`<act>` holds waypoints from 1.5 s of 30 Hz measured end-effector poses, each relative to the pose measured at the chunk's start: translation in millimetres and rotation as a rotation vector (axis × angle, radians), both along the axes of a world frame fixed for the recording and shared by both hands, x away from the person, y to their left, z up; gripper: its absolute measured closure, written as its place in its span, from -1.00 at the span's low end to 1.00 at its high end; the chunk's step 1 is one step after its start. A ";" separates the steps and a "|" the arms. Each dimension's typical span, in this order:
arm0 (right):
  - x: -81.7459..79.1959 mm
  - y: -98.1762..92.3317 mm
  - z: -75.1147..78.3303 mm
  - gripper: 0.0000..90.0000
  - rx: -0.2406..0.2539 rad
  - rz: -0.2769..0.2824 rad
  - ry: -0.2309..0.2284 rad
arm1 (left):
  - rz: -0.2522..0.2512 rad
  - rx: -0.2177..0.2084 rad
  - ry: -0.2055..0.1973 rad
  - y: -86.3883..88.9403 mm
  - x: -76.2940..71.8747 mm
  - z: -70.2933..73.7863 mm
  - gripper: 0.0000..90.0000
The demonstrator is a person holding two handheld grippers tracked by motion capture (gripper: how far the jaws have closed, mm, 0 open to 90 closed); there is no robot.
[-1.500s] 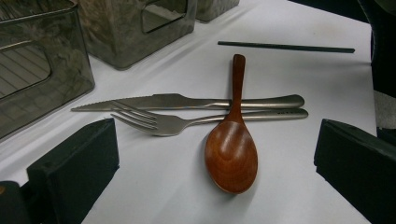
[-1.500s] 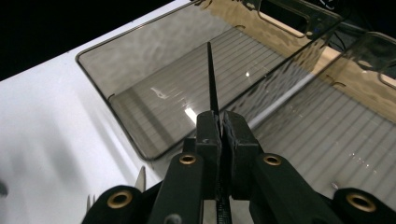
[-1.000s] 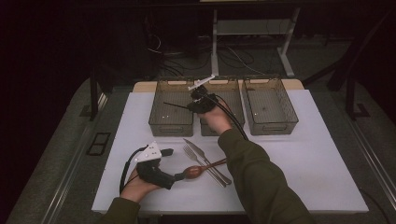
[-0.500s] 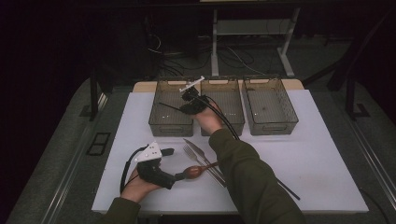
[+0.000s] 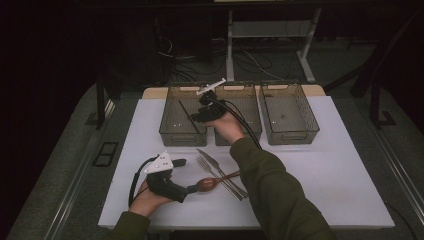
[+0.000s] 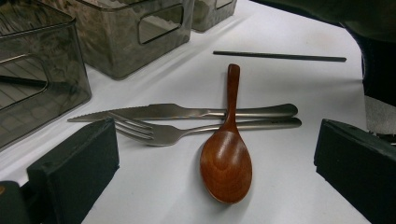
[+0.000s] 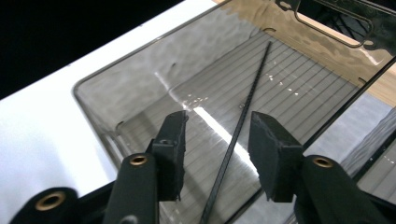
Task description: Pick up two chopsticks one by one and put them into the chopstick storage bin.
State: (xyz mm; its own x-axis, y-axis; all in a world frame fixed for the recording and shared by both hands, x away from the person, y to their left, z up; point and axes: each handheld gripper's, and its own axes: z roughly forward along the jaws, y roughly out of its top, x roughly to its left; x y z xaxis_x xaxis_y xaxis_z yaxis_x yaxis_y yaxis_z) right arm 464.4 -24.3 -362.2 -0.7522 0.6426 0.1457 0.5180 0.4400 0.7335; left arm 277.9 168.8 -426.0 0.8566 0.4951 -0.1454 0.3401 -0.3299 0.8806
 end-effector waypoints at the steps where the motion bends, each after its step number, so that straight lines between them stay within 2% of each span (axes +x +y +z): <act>1: -1.7 -2.5 1.6 0.12 0.000 0.005 0.000 | 0.000 0.003 -0.002 0.1 -0.2 -0.2 -1.00; 4: -7.4 -11.8 5.1 0.03 0.002 0.009 -0.015 | 0.005 0.004 -0.003 0.4 -0.3 -0.1 -1.00; 9: -16.3 -33.6 8.3 -0.06 0.030 0.017 -0.019 | 0.007 0.001 0.000 -0.2 -0.1 -0.7 -1.00; 18: -37.3 -77.2 9.9 -0.05 0.058 0.035 -0.027 | 0.013 0.007 -0.002 0.2 -0.8 -0.4 -1.00; 24: -54.5 -101.2 11.9 -0.10 0.054 0.061 -0.058 | 0.019 -0.003 0.004 -0.4 -2.1 -0.8 -1.00; 27: -64.1 -112.8 12.6 -0.07 0.075 0.075 -0.049 | 0.020 0.003 0.004 -0.3 -2.2 -1.5 -1.00; 32: -80.9 -134.0 9.9 -0.01 0.076 0.071 -0.071 | 0.022 0.003 0.004 0.0 -2.5 -1.7 -1.00; 37: -94.3 -159.1 1.0 0.14 0.094 0.058 -0.067 | 0.022 0.013 0.003 -0.6 -2.7 -2.0 -1.00; 45: -117.1 -193.2 -15.3 0.33 0.083 0.018 -0.061 | 0.026 0.018 0.006 -1.2 -3.2 -2.7 -1.00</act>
State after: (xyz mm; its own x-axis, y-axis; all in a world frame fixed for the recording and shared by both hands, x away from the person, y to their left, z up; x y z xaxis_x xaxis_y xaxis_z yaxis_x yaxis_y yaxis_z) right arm 347.3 -217.5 -377.5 -0.7727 0.6166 0.1511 0.4637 0.3856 0.7977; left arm 274.7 167.7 -428.6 0.8424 0.5201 -0.1408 0.3538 -0.3368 0.8726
